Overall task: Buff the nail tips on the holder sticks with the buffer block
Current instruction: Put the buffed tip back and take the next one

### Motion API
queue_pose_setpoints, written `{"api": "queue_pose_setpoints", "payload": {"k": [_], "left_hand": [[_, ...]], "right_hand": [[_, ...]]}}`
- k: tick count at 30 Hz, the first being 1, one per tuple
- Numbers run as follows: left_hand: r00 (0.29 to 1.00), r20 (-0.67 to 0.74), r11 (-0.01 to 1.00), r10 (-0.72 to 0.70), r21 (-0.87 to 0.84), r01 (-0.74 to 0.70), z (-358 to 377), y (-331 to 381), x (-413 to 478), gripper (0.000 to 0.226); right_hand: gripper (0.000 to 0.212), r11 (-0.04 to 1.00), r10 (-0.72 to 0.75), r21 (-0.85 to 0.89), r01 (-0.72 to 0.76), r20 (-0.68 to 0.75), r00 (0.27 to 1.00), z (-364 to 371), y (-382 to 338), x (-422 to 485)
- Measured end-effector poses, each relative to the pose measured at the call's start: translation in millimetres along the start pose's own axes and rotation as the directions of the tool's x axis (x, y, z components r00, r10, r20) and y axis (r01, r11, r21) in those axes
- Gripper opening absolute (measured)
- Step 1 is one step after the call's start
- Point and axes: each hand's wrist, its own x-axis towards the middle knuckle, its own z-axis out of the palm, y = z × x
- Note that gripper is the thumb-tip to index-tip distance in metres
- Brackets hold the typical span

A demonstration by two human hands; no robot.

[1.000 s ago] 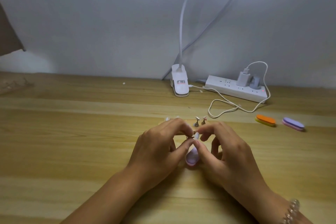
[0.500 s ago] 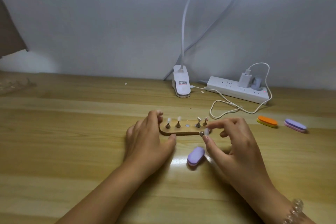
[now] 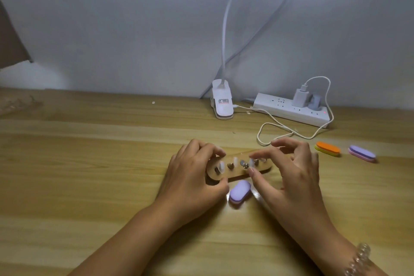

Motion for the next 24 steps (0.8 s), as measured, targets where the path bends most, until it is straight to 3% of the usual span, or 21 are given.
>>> {"api": "queue_pose_setpoints", "payload": {"k": [24], "left_hand": [[0.988, 0.002, 0.988, 0.156, -0.003, -0.156, -0.5, 3.6, -2.6, 0.041]], "right_hand": [[0.015, 0.997, -0.029, -0.067, 0.026, -0.044, 0.999, 0.9, -1.4, 2.8]]}}
